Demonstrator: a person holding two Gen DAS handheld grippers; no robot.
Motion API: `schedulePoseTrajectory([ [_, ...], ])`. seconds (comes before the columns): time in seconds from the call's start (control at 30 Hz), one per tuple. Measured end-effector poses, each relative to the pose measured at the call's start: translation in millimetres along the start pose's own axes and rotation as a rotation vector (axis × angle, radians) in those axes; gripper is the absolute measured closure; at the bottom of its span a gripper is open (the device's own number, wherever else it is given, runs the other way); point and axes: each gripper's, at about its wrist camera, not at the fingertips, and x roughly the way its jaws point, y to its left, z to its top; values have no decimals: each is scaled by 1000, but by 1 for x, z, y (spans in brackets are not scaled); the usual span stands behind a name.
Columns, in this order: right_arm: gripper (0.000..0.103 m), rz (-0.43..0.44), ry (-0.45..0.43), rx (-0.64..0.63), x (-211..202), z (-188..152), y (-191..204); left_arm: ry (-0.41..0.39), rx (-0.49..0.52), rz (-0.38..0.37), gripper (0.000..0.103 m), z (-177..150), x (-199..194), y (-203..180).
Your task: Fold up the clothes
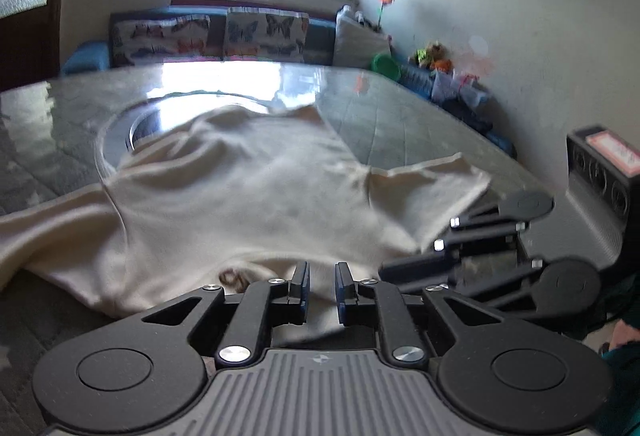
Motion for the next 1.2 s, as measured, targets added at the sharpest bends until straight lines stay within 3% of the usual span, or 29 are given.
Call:
schedulePoseTrajectory([
  [0.23, 79, -29, -34, -20, -11, 11, 1, -10, -27, 74, 76, 5, 4, 12],
  [0.33, 71, -40, -48, -27, -15, 18, -1, -10, -54, 84, 74, 4, 7, 19],
  [0.47, 71, -48, -62, -32, -17, 30, -4, -19, -81, 102, 63, 5, 10, 26],
  [0.8, 63, -51, -47, -5, -10, 48, -24, -61, -117, 112, 60, 13, 10, 42],
  [0.87, 56, -49, -44, -1, -7, 50, -29, -76, -132, 123, 57, 16, 10, 46],
  [1.2, 54, -58, -12, 6, 15, 74, -64, -67, -158, 203, 52, 50, 28, 64],
])
